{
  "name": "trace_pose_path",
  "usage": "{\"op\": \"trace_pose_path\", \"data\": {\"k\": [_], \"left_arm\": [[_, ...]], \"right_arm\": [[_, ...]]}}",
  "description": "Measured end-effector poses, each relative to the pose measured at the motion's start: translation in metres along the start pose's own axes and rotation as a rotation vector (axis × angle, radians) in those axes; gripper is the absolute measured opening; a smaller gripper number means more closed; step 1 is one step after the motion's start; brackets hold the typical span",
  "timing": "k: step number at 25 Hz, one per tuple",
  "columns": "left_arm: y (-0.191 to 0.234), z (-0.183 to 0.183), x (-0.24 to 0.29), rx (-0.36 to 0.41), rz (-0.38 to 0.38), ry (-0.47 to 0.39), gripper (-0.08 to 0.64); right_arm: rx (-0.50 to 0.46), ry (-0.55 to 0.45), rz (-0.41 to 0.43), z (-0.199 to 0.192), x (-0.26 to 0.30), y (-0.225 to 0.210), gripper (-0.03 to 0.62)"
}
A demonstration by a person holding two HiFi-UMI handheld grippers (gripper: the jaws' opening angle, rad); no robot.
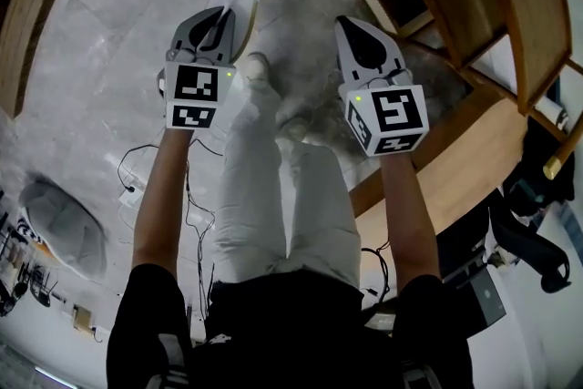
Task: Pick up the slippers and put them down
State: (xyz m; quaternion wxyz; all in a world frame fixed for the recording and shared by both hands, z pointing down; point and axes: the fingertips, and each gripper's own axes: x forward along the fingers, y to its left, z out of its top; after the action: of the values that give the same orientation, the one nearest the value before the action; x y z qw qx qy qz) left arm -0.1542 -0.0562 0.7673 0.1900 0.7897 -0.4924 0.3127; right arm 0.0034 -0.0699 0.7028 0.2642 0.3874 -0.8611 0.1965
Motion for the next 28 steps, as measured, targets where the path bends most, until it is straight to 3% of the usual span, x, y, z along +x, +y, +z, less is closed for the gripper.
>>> {"op": "trace_pose_path", "data": {"k": [14, 28], "left_arm": [[-0.002, -0.110, 0.111, 0.031, 0.001, 0.018, 0.012], [0.018, -0.205, 0.196, 0.069, 0.007, 0.028, 0.012]], "right_arm": [[-0.005, 0.001, -0.001, -0.114, 0.090, -0.027, -0.002], [-0.052, 0.001, 0.009, -0.196, 0.183, -0.036, -0.002]]}}
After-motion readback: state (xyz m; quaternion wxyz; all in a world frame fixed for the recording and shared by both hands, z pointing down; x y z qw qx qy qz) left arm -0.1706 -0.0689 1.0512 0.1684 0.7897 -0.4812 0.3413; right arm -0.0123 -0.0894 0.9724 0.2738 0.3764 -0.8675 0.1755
